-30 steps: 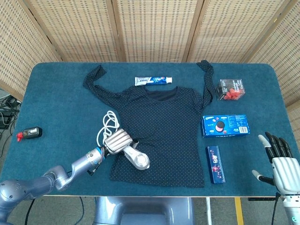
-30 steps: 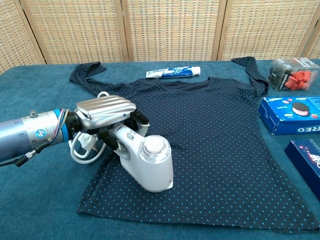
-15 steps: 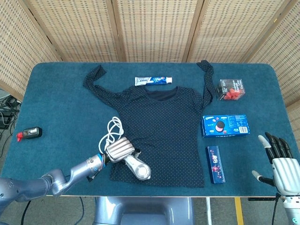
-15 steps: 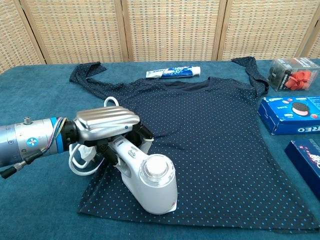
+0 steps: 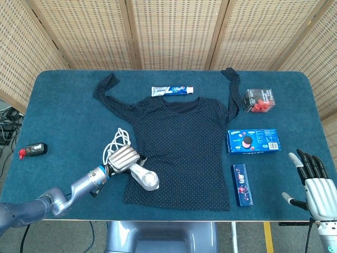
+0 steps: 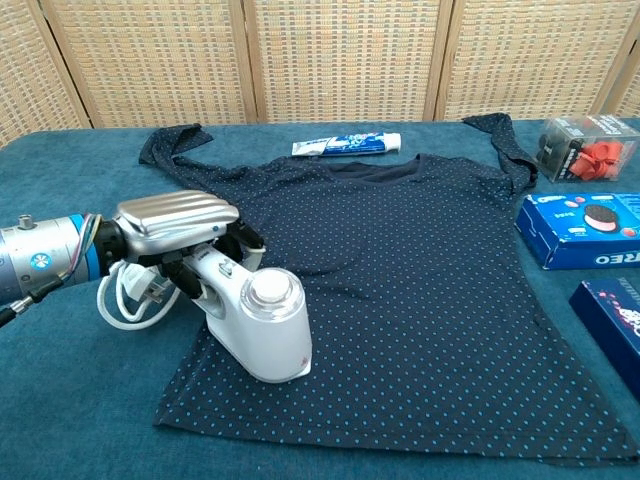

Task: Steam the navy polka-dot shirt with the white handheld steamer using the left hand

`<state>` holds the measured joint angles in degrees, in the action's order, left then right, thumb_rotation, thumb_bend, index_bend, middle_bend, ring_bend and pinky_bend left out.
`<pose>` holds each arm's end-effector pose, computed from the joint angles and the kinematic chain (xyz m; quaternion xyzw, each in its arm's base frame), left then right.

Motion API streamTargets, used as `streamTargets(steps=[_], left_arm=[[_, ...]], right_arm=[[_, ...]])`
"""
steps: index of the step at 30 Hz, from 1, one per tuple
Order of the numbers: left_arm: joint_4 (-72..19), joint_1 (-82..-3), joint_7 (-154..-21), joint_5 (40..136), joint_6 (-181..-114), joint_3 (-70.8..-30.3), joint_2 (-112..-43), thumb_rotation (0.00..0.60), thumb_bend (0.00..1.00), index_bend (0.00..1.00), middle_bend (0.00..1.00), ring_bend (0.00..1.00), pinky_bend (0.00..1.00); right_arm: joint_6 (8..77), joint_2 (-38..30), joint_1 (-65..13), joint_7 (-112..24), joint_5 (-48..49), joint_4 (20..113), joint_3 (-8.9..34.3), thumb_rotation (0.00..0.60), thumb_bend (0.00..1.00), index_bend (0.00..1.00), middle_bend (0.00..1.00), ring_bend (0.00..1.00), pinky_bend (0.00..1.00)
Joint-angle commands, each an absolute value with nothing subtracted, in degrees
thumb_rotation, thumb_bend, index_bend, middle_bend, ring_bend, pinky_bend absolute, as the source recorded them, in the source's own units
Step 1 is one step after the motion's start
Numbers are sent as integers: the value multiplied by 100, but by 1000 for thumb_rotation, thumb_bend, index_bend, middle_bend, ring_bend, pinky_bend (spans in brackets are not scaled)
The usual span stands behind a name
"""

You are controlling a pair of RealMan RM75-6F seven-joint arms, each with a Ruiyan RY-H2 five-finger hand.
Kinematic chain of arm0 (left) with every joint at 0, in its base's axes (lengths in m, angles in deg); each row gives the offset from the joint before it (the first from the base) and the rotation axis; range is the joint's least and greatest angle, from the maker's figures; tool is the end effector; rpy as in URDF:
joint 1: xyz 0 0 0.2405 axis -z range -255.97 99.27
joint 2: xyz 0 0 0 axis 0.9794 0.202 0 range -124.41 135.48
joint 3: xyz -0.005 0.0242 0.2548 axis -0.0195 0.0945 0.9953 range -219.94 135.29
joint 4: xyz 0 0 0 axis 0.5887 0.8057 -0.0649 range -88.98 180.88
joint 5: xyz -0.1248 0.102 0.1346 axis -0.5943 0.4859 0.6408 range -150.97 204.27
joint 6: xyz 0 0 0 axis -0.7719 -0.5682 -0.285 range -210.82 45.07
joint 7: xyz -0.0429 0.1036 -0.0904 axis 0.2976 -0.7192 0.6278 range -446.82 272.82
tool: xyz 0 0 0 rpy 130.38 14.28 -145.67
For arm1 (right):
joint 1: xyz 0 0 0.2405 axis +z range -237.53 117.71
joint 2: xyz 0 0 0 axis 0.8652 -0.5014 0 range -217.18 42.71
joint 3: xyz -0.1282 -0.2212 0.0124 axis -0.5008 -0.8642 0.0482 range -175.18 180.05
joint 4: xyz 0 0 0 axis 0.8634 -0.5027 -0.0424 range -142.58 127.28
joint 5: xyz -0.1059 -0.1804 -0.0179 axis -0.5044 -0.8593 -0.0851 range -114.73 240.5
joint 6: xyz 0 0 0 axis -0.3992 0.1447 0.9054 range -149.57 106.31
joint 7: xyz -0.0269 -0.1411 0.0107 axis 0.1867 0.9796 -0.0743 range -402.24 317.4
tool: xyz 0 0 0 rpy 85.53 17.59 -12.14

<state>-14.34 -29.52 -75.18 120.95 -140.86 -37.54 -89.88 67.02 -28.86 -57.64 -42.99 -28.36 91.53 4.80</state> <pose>-0.1639 0.3396 -0.0576 -0.8487 -0.2620 -0.3769 0.2627 -0.2870 -0.1640 0.1816 0.5983 -0.3734 0.4178 0.5728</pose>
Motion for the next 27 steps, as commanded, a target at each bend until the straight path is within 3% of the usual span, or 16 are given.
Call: streamTargets(steps=[1,5,12,17,27], left_arm=[[-1377,-3019,-7486,12004,-14119,-3811,-8919,600,529,1000,832,729,825],[-1404,-3099,-7414,11910,-14318,-3965,-8791,600,530,1000,832,729,825],[-1446,-3210,-7333,11272,-14569,-4659,-8365,600,530,1000,832,729,825],[-1029,-3293,-7226,10497,-14226,-5118,-8178,600,529,1000,832,729,825],[647,-3324,-6770,9761,-13151,-5320,-8639,600,527,1000,832,729,825]], right_arm=[[6708,-2887,-5767,-4294,-2852,9161,472,600,0,0,0,0,0],[6731,-2897,-5776,-4299,-2888,9176,461,600,0,0,0,0,0],[6766,-2915,-5787,-4326,-2972,9192,434,600,0,0,0,0,0],[6781,-2909,-5790,-4302,-2998,9208,428,600,0,0,0,0,0],[6766,-2876,-5783,-4166,-3007,9250,426,600,0,0,0,0,0]])
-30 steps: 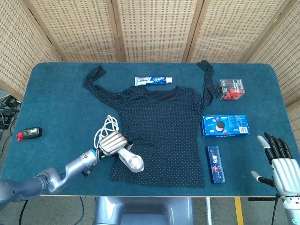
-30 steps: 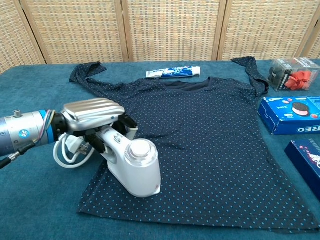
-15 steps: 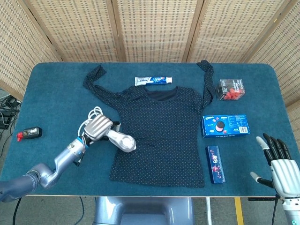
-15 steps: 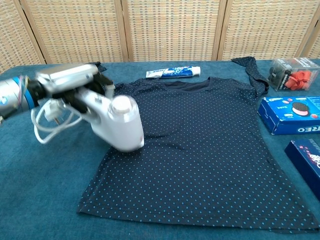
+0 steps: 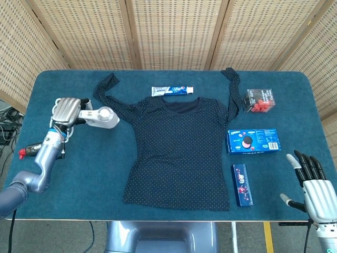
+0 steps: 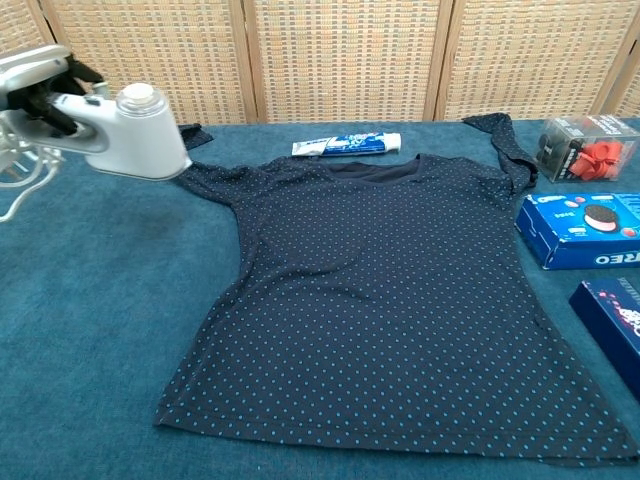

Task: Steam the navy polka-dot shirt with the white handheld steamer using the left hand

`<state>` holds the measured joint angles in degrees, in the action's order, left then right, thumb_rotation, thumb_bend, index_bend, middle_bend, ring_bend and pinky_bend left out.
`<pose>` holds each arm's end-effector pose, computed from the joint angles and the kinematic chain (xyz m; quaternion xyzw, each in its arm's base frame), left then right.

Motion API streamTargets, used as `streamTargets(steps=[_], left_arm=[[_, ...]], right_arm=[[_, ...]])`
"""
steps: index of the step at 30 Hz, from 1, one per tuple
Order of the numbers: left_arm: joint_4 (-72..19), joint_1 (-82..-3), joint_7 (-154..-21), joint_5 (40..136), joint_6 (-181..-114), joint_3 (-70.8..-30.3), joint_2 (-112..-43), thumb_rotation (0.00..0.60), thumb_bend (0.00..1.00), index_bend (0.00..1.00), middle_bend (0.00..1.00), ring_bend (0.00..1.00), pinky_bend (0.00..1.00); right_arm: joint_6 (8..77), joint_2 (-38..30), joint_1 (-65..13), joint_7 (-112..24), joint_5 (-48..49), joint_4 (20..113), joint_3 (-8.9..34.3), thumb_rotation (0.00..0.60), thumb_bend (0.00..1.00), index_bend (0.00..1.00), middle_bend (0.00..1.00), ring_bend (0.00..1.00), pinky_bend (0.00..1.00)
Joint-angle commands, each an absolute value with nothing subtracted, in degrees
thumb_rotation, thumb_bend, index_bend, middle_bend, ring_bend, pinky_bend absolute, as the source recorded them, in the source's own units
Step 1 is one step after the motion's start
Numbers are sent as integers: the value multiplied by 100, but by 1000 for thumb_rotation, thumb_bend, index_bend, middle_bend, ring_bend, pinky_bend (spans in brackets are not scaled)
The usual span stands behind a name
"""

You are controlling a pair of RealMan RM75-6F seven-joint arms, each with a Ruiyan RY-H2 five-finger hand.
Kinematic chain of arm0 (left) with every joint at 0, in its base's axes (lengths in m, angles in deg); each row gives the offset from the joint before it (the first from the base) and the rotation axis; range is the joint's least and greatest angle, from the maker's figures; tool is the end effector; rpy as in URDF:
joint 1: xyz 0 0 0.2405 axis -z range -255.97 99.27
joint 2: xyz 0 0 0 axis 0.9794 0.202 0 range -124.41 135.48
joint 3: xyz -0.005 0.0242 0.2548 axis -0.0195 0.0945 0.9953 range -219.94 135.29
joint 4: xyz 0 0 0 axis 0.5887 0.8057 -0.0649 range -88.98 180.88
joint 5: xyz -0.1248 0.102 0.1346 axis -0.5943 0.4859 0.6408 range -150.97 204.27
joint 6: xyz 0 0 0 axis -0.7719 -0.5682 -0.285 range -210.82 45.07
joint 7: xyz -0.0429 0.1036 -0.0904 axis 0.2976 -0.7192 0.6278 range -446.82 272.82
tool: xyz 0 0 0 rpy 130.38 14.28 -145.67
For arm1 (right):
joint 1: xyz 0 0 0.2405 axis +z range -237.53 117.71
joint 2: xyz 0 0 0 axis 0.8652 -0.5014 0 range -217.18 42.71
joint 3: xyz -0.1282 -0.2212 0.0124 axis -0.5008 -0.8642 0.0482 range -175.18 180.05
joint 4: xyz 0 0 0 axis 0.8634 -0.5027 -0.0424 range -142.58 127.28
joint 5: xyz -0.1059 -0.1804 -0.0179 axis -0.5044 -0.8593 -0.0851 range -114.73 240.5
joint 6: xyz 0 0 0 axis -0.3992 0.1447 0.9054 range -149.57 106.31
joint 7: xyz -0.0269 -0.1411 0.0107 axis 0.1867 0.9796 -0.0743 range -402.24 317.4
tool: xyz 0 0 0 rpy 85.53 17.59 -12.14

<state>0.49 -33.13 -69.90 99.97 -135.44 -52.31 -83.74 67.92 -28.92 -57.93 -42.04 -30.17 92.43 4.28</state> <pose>-0.2455 0.4470 0.0795 -0.6519 -0.3740 -0.4107 0.5161 -0.2805 -0.1602 0.1799 0.6049 -0.3658 0.4235 0.5665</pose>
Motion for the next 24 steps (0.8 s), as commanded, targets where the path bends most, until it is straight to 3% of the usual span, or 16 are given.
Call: streamTargets(steps=[1,10,13,16,18,20,24], left_arm=[[859,-3309,-6719,9751,-13062,-5317,-8741,600,526,1000,832,729,825],[2122,-3188,-6241,9827,-12507,-5262,-9474,600,463,998,826,729,819],[2272,-3159,-6170,9918,-12445,-5203,-9580,600,356,949,772,705,793],[2377,-3137,-6071,9977,-12381,-5176,-9676,600,153,774,619,600,687],[2389,-3125,-5998,10000,-12293,-5162,-9700,600,35,581,462,496,596],[2364,-3116,-5943,10024,-12189,-5140,-9686,600,1,403,311,379,506],[2184,-3137,-5790,10154,-12204,-5073,-9559,600,0,57,16,69,188]], right_arm=[[6754,-2866,-5780,-4139,-2996,9252,427,600,0,0,0,0,0],[6682,-2828,-5755,-4078,-2938,9250,433,600,0,1,0,0,0],[6668,-2828,-5751,-4084,-2940,9248,426,600,0,1,0,0,0],[6655,-2832,-5747,-4101,-2951,9247,417,600,0,1,0,0,0],[6658,-2836,-5747,-4114,-2960,9250,412,600,0,1,0,0,0],[6665,-2838,-5749,-4118,-2966,9249,412,600,0,1,0,0,0],[6694,-2846,-5760,-4124,-2999,9260,402,600,0,1,0,0,0]])
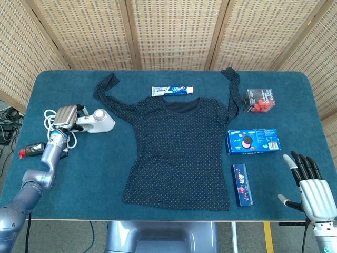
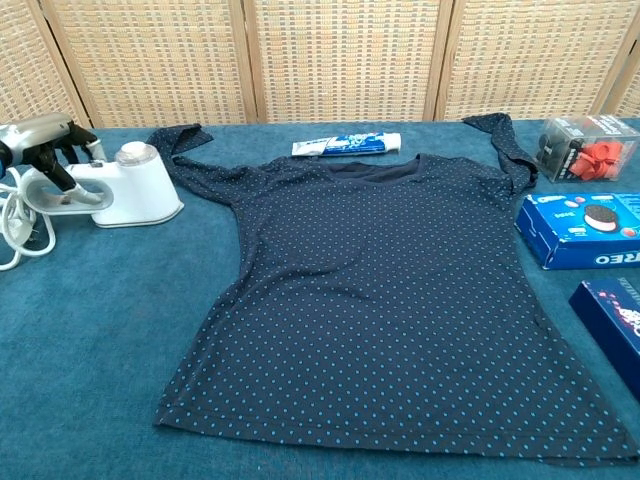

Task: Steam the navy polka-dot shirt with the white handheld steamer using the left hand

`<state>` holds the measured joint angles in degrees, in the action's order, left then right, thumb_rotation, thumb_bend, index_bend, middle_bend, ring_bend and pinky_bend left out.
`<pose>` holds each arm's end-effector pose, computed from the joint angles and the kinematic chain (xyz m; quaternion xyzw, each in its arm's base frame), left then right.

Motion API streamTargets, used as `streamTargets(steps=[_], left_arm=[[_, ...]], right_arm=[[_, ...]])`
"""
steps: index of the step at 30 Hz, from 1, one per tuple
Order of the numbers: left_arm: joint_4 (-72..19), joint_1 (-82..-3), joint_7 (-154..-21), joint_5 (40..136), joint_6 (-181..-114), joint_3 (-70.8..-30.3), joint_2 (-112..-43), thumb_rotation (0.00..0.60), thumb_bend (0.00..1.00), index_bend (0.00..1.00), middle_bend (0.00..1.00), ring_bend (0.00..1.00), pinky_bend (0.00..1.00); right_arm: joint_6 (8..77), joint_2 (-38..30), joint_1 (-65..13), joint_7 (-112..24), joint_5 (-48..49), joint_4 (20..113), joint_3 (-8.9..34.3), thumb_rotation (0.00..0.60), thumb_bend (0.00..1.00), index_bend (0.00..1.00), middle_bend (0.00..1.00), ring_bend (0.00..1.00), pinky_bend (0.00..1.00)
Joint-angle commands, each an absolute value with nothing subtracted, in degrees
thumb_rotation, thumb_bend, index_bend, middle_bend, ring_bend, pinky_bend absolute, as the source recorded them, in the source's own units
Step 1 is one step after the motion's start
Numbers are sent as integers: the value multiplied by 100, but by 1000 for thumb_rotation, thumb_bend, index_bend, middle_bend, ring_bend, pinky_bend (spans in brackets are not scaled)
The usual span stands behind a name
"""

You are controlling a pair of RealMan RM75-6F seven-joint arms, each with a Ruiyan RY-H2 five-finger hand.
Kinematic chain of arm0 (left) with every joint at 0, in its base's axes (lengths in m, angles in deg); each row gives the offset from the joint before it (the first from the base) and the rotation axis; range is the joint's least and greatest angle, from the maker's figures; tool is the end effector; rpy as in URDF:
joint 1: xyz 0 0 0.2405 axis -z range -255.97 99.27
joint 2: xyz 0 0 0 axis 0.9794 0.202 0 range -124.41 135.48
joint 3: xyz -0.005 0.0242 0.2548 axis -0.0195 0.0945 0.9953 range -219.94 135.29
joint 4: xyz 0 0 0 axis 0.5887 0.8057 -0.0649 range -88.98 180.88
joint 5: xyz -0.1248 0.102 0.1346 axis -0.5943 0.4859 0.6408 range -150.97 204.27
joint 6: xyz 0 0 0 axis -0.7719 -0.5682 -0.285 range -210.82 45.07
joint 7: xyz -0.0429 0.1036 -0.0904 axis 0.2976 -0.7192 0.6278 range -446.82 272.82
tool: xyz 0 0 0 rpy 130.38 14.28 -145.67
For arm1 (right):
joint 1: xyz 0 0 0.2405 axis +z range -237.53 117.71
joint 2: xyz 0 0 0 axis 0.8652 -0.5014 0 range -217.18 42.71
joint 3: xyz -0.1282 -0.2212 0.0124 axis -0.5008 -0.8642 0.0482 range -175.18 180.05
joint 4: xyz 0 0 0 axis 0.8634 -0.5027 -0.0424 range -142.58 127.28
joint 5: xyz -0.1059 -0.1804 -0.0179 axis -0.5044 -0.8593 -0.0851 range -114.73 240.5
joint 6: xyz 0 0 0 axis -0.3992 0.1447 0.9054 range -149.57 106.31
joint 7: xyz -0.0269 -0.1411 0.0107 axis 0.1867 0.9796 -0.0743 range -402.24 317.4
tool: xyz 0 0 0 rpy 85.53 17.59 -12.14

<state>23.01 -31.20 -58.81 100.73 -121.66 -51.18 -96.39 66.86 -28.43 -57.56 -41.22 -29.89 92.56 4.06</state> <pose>-0.2874 0.4591 0.0380 -0.6264 -0.4623 -0.3397 0.5277 -0.2804 -0.1613 0.1746 0.6097 -0.3701 0.4169 0.5634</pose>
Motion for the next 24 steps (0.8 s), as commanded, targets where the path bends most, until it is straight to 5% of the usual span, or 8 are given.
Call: streamTargets(steps=[1,5,12,17,24], left_arm=[[2094,-3160,-5737,10202,-12274,-5054,-9500,600,0,26,2,37,141],[1667,-3283,-5544,10350,-12653,-5020,-9227,600,0,0,0,0,21],[671,-3681,-5557,10595,-13531,-4914,-8553,600,0,0,0,0,0],[-1044,-4380,-6304,10661,-14856,-4921,-7698,600,0,0,0,0,0],[-3472,-5316,-8244,10186,-15898,-4812,-6888,600,0,0,0,0,0]], right_arm=[[6700,-2849,-5763,-4125,-3009,9264,398,600,0,1,0,0,0],[6714,-2855,-5769,-4123,-3047,9278,382,600,0,1,0,0,0],[6761,-2880,-5790,-4135,-3157,9317,338,600,0,1,0,0,0],[6852,-2902,-5821,-4145,-3278,9341,307,600,0,3,0,0,0],[6886,-2912,-5839,-4209,-3237,9301,325,600,0,8,0,0,0]])
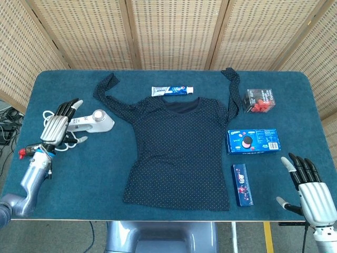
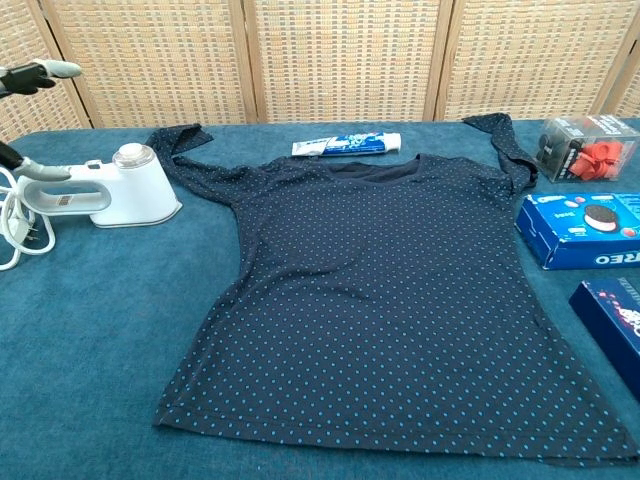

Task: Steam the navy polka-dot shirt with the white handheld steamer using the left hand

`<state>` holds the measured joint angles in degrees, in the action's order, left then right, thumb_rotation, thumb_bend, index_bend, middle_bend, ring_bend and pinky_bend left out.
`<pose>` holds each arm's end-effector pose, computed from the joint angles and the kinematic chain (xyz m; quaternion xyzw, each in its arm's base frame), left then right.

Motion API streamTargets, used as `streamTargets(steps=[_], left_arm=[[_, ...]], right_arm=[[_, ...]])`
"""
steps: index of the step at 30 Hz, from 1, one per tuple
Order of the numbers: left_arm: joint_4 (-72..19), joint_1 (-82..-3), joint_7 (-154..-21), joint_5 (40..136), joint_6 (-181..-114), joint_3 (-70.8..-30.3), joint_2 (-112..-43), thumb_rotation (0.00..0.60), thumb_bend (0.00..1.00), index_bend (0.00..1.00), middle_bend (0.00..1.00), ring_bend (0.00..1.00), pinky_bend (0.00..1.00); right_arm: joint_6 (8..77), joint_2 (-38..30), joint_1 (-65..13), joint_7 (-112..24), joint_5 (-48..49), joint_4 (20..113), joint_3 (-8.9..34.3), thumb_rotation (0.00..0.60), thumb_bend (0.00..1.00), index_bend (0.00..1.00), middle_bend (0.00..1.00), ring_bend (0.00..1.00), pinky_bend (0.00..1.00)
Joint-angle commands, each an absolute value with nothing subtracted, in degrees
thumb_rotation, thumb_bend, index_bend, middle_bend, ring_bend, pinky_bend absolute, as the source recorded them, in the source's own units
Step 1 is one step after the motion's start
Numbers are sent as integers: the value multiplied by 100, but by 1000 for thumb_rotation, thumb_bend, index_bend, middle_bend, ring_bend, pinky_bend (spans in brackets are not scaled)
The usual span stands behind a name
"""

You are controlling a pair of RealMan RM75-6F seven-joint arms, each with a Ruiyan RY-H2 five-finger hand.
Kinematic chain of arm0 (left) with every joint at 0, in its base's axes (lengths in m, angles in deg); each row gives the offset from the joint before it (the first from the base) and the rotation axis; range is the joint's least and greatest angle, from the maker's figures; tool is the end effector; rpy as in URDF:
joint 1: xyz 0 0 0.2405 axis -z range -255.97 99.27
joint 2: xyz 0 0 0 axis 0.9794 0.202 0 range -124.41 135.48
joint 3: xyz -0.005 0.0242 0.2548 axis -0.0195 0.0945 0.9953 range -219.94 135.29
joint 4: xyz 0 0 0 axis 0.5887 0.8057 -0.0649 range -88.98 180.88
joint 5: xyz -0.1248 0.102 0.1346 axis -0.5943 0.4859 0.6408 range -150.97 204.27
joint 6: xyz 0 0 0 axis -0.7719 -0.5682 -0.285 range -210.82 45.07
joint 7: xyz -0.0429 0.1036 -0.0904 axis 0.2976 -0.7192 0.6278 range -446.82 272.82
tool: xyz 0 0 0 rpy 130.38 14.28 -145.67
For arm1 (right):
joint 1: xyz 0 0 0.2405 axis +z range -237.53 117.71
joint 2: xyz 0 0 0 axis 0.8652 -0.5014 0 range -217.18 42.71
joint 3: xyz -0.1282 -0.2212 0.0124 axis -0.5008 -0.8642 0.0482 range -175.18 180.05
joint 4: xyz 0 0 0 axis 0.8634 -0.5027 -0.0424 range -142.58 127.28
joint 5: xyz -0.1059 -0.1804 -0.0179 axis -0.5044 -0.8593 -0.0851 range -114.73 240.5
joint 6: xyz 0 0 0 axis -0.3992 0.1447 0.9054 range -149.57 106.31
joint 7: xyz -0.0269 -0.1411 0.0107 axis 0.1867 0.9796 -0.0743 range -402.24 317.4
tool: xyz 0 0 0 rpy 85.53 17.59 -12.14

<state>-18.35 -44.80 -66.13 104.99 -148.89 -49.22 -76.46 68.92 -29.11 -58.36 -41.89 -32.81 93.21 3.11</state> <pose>-0.2660 0.3630 0.0845 -0.6243 -0.4169 -0.4732 0.4609 -0.2738 -0.1532 0.1773 0.6140 -0.3622 0.4313 0.5529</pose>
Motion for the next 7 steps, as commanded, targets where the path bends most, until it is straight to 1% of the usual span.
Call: streamTargets(steps=[1,3,7], left_arm=[[-3798,-5495,-8740,10088,-16136,-4757,-6820,600,0,0,0,0,0],[-4258,-5712,-9165,9989,-16403,-4687,-6735,600,0,0,0,0,0],[-5078,-6240,-9599,10057,-16985,-4387,-6445,600,0,0,0,0,0]], right_arm=[[6881,-2911,-5838,-4220,-3202,9283,339,600,0,9,0,0,0],[6879,-2912,-5839,-4225,-3162,9261,355,600,0,10,0,0,0],[6868,-2913,-5848,-4249,-3061,9211,384,600,0,10,0,0,0]])
